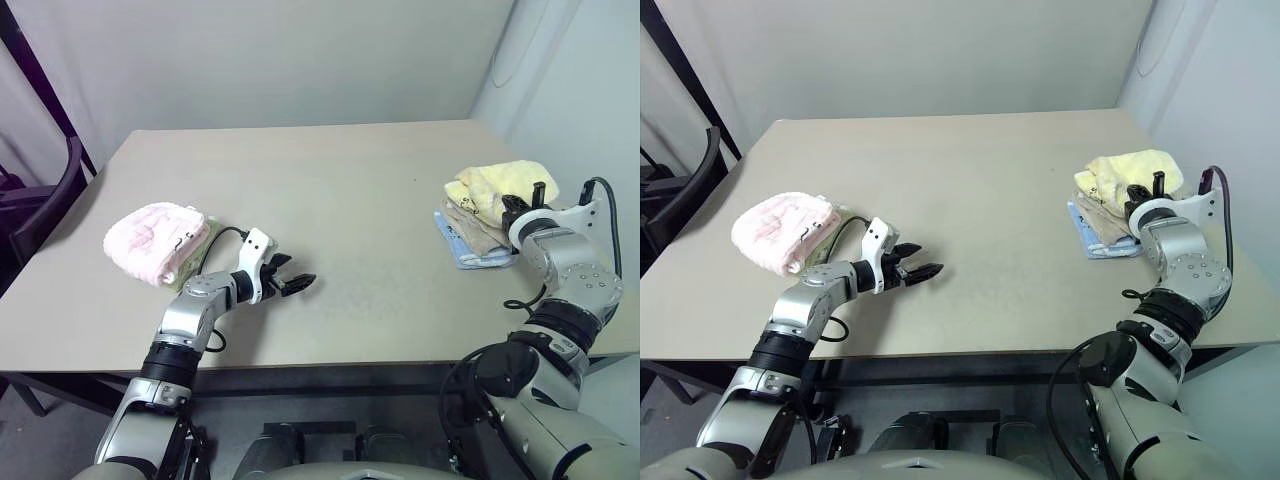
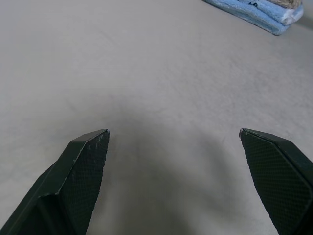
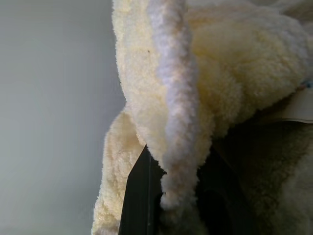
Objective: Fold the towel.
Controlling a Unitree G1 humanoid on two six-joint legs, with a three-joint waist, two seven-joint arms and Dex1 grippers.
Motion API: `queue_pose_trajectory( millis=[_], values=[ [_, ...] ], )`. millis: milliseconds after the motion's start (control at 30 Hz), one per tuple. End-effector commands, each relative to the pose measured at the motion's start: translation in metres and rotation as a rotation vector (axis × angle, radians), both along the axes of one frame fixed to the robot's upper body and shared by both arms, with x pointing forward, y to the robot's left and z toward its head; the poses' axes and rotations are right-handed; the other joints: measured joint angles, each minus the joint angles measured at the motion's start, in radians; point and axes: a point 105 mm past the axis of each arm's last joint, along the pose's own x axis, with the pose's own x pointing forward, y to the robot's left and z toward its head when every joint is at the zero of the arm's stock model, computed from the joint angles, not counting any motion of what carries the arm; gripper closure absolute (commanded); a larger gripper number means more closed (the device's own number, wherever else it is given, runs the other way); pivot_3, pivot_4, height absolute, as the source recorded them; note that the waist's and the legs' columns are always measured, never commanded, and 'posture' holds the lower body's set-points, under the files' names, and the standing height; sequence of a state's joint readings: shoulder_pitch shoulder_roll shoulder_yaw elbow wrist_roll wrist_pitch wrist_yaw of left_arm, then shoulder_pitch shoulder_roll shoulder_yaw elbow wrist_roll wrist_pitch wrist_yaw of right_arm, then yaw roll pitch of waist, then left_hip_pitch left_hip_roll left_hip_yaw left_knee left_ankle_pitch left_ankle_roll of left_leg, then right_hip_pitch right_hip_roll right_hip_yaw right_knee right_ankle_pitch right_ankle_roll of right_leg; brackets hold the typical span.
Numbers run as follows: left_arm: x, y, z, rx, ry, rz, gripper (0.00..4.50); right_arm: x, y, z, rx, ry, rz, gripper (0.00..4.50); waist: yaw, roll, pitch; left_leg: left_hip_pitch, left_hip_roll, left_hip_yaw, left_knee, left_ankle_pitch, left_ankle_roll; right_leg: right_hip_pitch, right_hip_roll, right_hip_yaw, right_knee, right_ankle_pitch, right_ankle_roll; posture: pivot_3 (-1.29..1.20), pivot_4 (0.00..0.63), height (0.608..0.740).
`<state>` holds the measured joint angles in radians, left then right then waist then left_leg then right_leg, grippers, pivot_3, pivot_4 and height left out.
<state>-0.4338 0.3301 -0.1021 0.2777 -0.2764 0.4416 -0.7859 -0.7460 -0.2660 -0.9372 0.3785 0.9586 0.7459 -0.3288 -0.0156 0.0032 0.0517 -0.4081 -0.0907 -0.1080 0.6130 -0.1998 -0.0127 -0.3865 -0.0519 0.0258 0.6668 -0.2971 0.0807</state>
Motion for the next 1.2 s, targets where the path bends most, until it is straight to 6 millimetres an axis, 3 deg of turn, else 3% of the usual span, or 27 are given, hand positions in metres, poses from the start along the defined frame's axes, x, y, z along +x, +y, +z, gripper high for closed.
queue_pose_trajectory(
  millis=[33, 167, 433, 733, 833, 900, 1033, 1200],
  values=[
    [0.004, 0.0, 0.013, -0.012, -0.054, -0.007, 0.0, -0.001, -0.003, -0.007, -0.003, 0.042, -0.035, 4.14, -0.001, 0.0, 0.0, 0.0, 0.0, 0.0, 0.0, 0.0, 0.0, 0.0, 0.0, 0.0, 0.0, 0.0, 0.0, 0.0, 0.0, 0.74],
    [0.004, 0.002, 0.012, -0.008, -0.05, -0.006, 0.0, -0.003, -0.004, -0.011, 0.009, 0.054, -0.046, 2.75, -0.001, 0.0, 0.0, 0.0, 0.0, 0.0, 0.0, 0.0, 0.0, 0.0, 0.0, 0.0, 0.0, 0.0, 0.0, 0.0, 0.0, 0.74],
    [0.004, 0.003, 0.012, -0.002, -0.046, -0.007, 0.0, -0.007, -0.008, 0.003, -0.016, -0.001, -0.026, 0.04, -0.001, 0.0, 0.0, 0.001, 0.001, 0.0, 0.0, 0.0, 0.0, 0.002, 0.001, 0.0, 0.0, 0.0, 0.0, 0.0, 0.0, 0.74],
    [0.011, 0.007, 0.023, -0.024, -0.074, 0.002, 0.0, -0.046, -0.028, 0.016, -0.05, -0.065, -0.008, 0.04, 0.004, 0.0, 0.0, 0.001, 0.001, 0.0, 0.0, 0.0, 0.0, 0.002, 0.001, 0.0, -0.001, 0.0, 0.0, 0.0, 0.0, 0.74],
    [0.012, 0.006, 0.035, -0.058, -0.101, -0.007, 0.0, -0.06, -0.034, 0.023, -0.181, -0.062, 0.033, 0.04, 0.004, 0.001, 0.0, 0.001, 0.001, 0.0, 0.001, 0.0, 0.0, 0.002, 0.001, 0.0, -0.001, 0.0, 0.0, 0.0, 0.0, 0.74],
    [0.012, 0.007, 0.042, -0.064, -0.125, -0.018, 0.0, -0.069, -0.036, 0.026, -0.367, -0.014, 0.093, 0.04, 0.004, 0.001, 0.0, 0.001, 0.001, 0.0, 0.001, 0.0, 0.0, 0.002, 0.001, 0.0, -0.001, 0.0, 0.0, 0.0, 0.0, 0.74],
    [-0.003, 0.013, 0.051, -0.048, -0.131, -0.127, 0.0, -0.074, -0.014, 0.051, -0.835, -0.047, 0.306, 0.04, -0.008, 0.001, 0.0, 0.001, 0.002, 0.002, 0.0, 0.0, 0.001, 0.002, 0.001, 0.001, -0.001, 0.0, 0.0, 0.0, 0.0, 0.74],
    [-0.002, 0.026, 0.057, 0.035, -0.206, -0.093, 0.0, -0.073, 0.042, 0.082, -1.108, -0.32, 0.551, 0.04, -0.006, 0.0, 0.0, 0.008, 0.005, 0.002, 0.001, -0.001, 0.0, 0.009, 0.004, 0.0, -0.002, -0.002, -0.003, 0.0, 0.0, 0.74]
  ],
)
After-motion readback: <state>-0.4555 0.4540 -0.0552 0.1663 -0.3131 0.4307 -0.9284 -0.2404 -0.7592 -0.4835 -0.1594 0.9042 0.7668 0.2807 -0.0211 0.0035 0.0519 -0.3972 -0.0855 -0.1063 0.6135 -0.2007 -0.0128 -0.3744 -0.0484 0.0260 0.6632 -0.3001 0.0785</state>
